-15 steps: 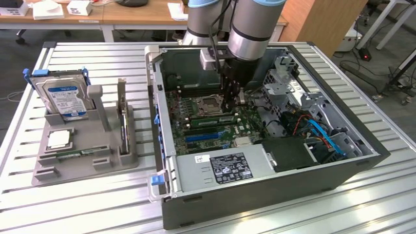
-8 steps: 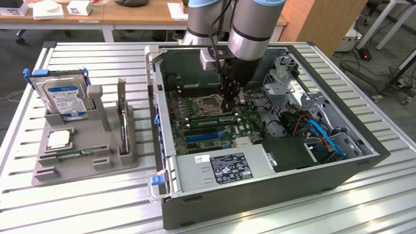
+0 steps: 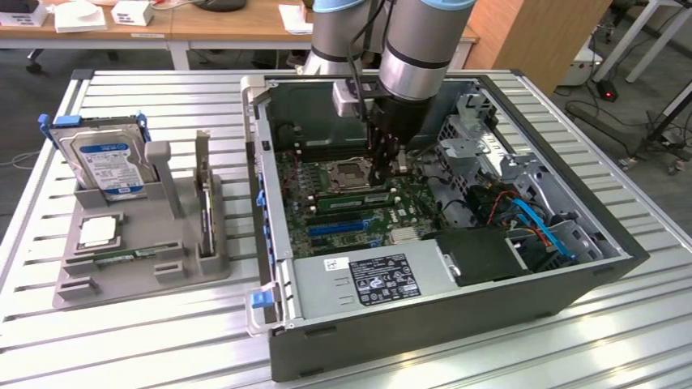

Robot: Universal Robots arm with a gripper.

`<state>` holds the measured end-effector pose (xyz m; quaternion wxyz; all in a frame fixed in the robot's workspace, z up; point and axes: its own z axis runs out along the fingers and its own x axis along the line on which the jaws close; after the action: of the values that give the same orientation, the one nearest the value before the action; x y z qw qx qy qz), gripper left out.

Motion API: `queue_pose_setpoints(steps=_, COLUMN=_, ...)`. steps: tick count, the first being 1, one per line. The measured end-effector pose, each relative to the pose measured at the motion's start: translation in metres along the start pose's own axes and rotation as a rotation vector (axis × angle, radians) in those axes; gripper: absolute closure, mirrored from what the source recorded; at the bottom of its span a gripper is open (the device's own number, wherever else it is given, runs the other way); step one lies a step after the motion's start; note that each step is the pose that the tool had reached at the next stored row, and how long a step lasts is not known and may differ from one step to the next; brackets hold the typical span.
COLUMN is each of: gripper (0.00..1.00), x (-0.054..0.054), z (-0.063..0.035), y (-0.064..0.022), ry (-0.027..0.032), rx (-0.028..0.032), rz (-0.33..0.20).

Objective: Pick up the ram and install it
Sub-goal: 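Press down the ram until it locks into place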

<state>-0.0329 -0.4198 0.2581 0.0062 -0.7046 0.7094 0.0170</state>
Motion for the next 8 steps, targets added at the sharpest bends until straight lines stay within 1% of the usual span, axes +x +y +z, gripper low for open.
queue_pose_setpoints(steps=6, gripper=0.91, x=0.0, z=0.0, y=0.0003, ry=0.0002, rx=-0.0001, rz=0.0)
queue_pose_setpoints(steps=8, gripper=0.91, x=0.0, z=0.0001, y=0.0019, ry=0.0005, rx=0.0, rz=0.0)
